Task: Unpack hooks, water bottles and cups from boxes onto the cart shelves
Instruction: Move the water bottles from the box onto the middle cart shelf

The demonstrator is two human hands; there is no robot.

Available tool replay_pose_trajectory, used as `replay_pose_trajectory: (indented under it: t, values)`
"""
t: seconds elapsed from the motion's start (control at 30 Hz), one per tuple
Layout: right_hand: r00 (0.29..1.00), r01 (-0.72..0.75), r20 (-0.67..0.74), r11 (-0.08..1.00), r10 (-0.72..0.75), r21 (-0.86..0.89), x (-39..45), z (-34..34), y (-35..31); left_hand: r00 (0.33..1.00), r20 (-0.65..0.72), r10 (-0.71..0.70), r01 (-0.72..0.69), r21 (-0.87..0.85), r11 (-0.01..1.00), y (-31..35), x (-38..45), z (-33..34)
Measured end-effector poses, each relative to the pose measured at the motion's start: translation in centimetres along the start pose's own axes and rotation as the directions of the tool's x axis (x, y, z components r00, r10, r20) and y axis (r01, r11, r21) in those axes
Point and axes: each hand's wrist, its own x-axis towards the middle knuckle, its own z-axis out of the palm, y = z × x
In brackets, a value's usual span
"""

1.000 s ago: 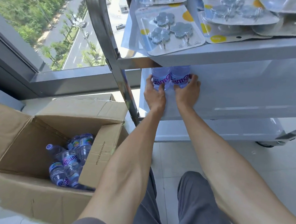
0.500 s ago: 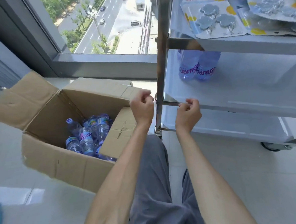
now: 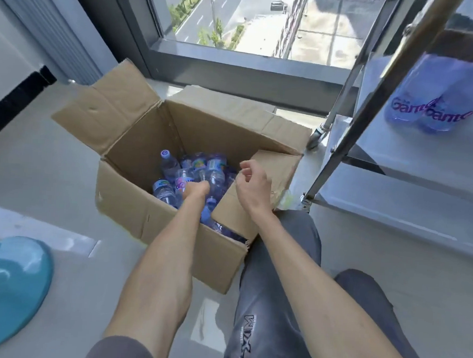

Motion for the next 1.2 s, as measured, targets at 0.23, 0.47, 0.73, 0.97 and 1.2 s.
replay_pose_trajectory:
  t: [0.23,0.47,0.73,0.97,1.2]
  values:
    - [0.820,-0.469,0.264,0.861,0.507,-0.198,1.3,2.6,4.1,0.986,0.095,-0.138,0.146,-0.081,0.986,0.5,0.6,2.4]
    - [0.759,-0.647,0.095,0.763,0.644,-0.004,2.3,3.3,5.4,0.979,0.198,-0.045,0.017,0.141,0.990,0.2,2.1,4.4]
    - [0.787,-0.612,0.081,0.791,0.611,-0.016,2.6,3.1,5.9,0.979,0.061,0.197,-0.206,0.340,0.918,-0.9,1.3,5.7]
    - [0.780,-0.621,0.124,0.783,0.614,0.031,2.5,2.7,5.5,0.927,-0.295,0.231,-0.222,0.065,0.973,1.5,0.4,2.8]
    - [0.938,-0.254,0.256,0.966,0.233,0.054,1.5,1.6,3.1,0.859,-0.277,0.431,-0.409,0.135,0.902,5.5,-1.9,-2.7]
